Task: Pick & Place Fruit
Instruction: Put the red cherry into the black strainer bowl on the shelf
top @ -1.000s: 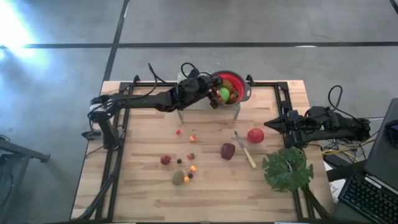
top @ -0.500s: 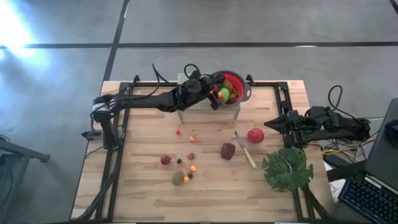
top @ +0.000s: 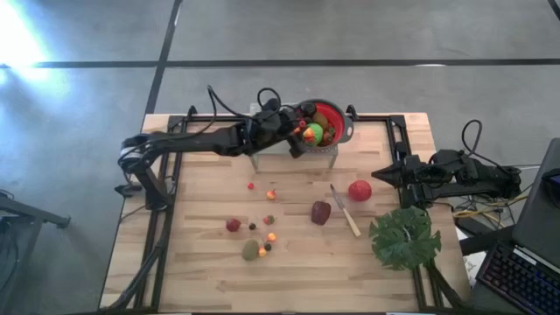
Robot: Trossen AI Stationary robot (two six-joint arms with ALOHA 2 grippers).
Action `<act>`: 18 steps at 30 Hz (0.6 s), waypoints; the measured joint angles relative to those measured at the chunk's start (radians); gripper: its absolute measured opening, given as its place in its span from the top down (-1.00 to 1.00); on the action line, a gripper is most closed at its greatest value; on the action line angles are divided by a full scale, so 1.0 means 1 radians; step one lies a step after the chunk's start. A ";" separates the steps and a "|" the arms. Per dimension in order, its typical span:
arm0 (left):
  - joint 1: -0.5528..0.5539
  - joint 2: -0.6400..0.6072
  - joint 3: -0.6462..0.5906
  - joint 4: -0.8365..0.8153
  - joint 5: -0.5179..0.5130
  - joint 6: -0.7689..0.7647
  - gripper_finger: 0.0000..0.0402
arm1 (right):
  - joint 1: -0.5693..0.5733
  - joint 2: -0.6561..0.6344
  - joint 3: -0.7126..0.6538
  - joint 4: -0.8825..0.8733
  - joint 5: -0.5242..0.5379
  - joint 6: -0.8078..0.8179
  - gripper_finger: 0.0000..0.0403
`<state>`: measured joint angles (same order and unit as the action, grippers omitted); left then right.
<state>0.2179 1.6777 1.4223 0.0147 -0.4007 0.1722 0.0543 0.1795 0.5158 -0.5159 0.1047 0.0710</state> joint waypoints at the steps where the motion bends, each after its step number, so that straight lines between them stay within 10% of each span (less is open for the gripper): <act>1: -0.004 -0.010 0.004 -0.042 0.000 0.000 -0.02 | 0.000 0.000 0.000 0.000 0.000 0.000 0.96; 18: -0.078 -0.223 0.014 -0.758 0.025 -0.288 -0.02 | 0.000 0.000 0.000 0.000 0.000 0.000 0.96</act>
<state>0.1403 1.4549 1.4358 -0.7436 -0.3754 -0.1162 0.0544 0.1795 0.5159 -0.5163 0.1047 0.0708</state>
